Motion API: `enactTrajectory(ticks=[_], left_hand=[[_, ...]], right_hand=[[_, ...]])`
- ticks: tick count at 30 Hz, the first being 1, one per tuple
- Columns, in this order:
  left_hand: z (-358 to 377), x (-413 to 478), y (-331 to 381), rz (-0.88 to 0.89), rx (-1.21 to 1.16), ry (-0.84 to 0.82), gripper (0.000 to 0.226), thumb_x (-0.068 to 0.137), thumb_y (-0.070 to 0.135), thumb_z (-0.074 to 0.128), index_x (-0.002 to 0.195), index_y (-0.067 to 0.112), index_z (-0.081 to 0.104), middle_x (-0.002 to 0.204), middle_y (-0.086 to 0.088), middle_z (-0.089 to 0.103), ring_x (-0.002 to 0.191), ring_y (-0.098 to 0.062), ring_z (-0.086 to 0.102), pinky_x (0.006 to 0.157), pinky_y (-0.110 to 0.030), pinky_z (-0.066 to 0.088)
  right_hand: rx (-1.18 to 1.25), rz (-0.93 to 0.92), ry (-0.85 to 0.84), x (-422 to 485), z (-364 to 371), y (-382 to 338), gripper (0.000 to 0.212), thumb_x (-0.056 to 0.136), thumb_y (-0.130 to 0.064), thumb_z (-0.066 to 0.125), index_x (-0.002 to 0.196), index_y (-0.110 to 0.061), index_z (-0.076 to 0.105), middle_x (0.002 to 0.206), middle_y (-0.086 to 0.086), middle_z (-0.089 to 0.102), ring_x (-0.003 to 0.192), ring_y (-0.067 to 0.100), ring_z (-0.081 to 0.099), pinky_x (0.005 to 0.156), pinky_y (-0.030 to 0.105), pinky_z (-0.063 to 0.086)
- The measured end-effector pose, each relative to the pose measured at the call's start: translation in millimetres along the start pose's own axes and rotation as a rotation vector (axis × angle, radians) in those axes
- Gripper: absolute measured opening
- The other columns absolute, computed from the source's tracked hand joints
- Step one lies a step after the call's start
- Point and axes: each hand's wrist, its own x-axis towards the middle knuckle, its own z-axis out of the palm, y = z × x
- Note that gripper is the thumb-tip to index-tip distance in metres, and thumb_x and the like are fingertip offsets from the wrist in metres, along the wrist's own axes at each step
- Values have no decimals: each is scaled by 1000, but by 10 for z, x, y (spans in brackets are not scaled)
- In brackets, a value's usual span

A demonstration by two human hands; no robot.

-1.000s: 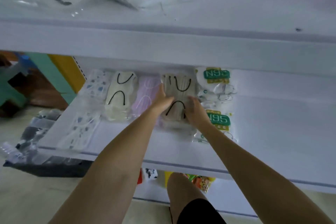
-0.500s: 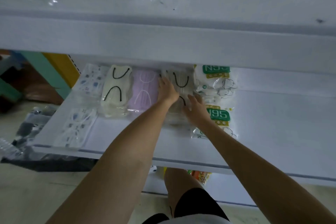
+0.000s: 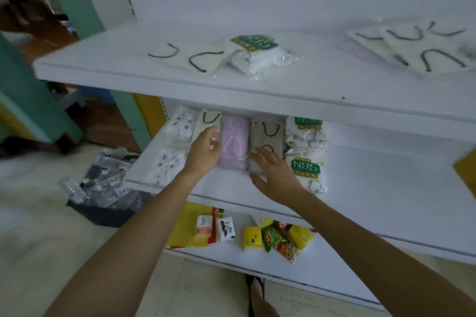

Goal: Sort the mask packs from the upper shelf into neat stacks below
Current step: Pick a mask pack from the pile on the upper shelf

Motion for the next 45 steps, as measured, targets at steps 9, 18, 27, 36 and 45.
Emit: enactTrajectory(ticks=[9,18,27,36,45], left_hand=[[-1070,-677,686,435,105,382,22,90,10,47,101,0,64,93,-5,63,81,-6,54,71,-16,40],[-1092,62,1258,163,503,-21,69,90,46,54,144,10,29,152,-14,27,138,-31,26,112,-41,25],[-1187,143,1247,118,705,34,38,89,17,55,127,9,56,122,-16,44,110,-36,49,93,-45,43],[-514,177,2564,566,17,671,45,84,-9,33,124,-7,54,120,-31,43,110,-34,49,95,-1,26],[629,345,3676,817,-151,703,47,83,-4,29,124,-6,52,122,-27,44,117,-22,37,103,-10,26]], right_hand=[[87,-330,267,-37,-811,-1102,44,89,-27,46,123,-3,57,128,18,56,116,34,54,97,39,41],[35,-146,334,-15,-1374,-668,43,94,-16,51,136,-10,45,143,8,40,132,24,35,108,26,22],[6,37,451,-393,-1859,101,39,94,-14,51,132,-7,49,135,9,48,125,25,42,102,26,29],[-13,446,509,-731,-2510,1001,43,94,-20,50,135,-12,44,142,11,39,131,28,33,105,34,28],[119,455,545,-692,-3050,1826,39,94,-22,51,132,-13,48,136,12,46,121,24,46,93,24,31]])
